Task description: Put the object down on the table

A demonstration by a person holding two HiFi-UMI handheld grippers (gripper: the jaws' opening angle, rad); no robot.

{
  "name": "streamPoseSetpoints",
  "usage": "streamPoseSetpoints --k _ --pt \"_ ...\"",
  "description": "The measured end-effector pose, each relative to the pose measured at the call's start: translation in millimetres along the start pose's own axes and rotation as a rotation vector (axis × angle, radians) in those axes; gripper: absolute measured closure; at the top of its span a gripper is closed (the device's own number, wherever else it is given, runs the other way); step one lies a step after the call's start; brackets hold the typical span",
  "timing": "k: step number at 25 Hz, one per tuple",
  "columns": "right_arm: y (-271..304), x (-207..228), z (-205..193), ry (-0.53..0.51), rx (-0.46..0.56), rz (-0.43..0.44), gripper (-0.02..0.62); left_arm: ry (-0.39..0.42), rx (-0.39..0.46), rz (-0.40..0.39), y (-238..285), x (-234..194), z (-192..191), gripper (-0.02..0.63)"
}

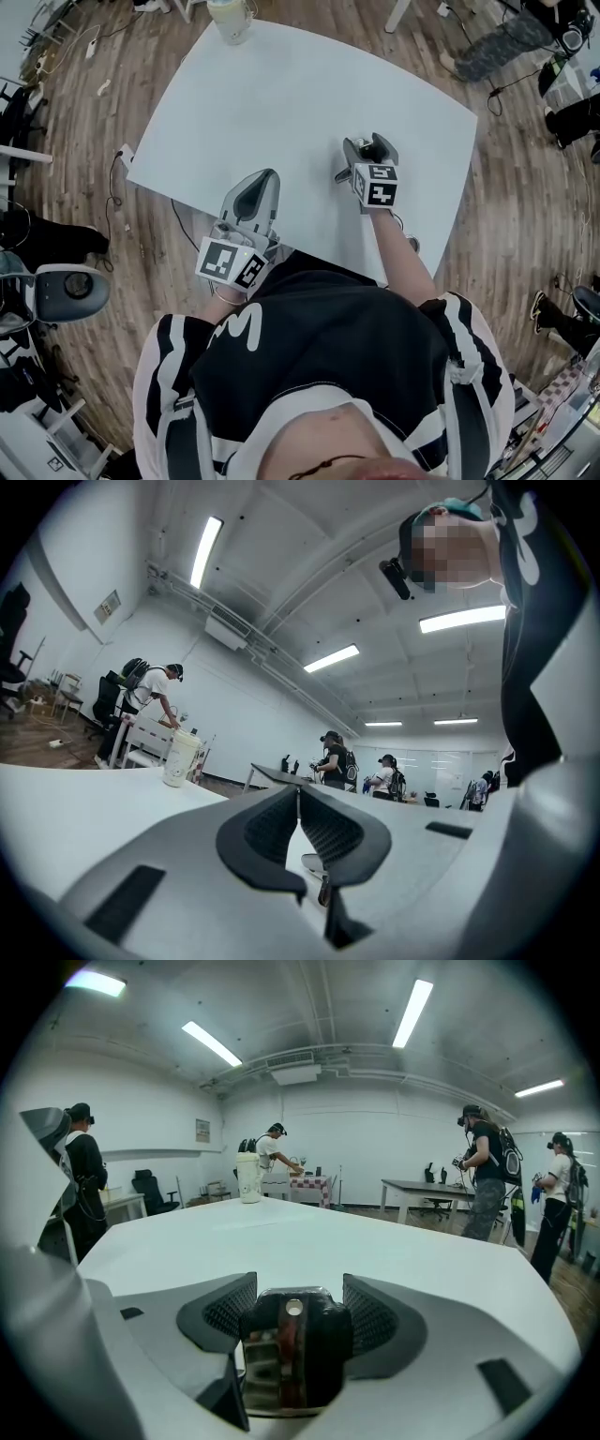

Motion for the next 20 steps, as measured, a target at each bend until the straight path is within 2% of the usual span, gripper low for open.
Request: streamPoseSetpoints --k 20 --pt "12 -5 5 -0.035 -0.092 -0.003 0.295 -0.004 0.012 0.014 -11 -3 0 0.595"
Point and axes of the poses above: the fingertips, and each gripper's own axes: y forward along the fingers, x to its right, z out of its top, the point moved 10 cm from there along -y, backward along the fingers, and after that the axes turned 13 degrees about z, right-handed, at the moved point
